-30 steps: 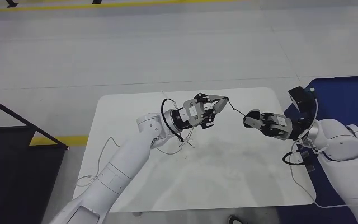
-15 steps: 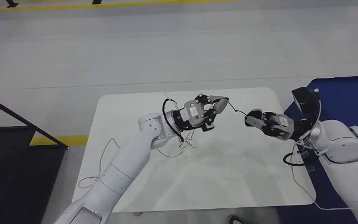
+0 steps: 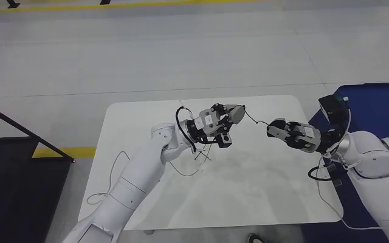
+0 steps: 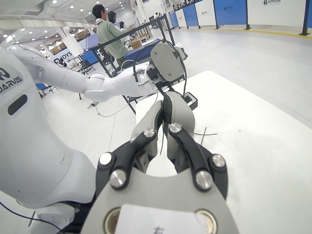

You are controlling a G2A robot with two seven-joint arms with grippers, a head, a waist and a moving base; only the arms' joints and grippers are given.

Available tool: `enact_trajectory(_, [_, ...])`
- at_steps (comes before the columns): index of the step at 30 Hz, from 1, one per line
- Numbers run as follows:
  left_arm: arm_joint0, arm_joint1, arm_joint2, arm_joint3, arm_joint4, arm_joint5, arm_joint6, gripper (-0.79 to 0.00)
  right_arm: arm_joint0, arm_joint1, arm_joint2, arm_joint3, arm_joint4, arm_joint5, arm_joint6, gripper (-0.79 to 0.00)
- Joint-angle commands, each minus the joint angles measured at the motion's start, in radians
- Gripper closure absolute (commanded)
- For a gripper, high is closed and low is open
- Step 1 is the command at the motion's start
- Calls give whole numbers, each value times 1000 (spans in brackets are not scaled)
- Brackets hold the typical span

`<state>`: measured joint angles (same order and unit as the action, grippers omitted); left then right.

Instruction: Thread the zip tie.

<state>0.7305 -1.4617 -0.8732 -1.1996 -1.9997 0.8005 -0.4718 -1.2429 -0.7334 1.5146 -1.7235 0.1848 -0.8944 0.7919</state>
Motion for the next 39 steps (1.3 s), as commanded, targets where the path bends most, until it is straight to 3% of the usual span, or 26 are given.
enact_trajectory(1, [1,-4,-1,15,-27,15,12,0,-1,0,1,-1,0,3,-1,0])
enact_trajectory(7, [-4,-15,0,32,-73,53,40,0,-3,0,0,-3,1,13,0,0])
enact_trajectory(16, [15,-16,-10,18,-105,41,56,0,-15,-3,2,-24,-41,26,-33,0])
enact_trajectory(26, [43,-22,-46,21,-420,57,296,0,-44,-8,27,-44,-124,-10,-93,0])
enact_trajectory(33, [59,-18,-48,-11,-548,62,477,0,-51,-9,38,-48,-133,-10,-111,0])
enact_trajectory(39, [88,-14,-59,-78,-602,89,527,0,-53,-9,45,-48,-141,-8,-115,0])
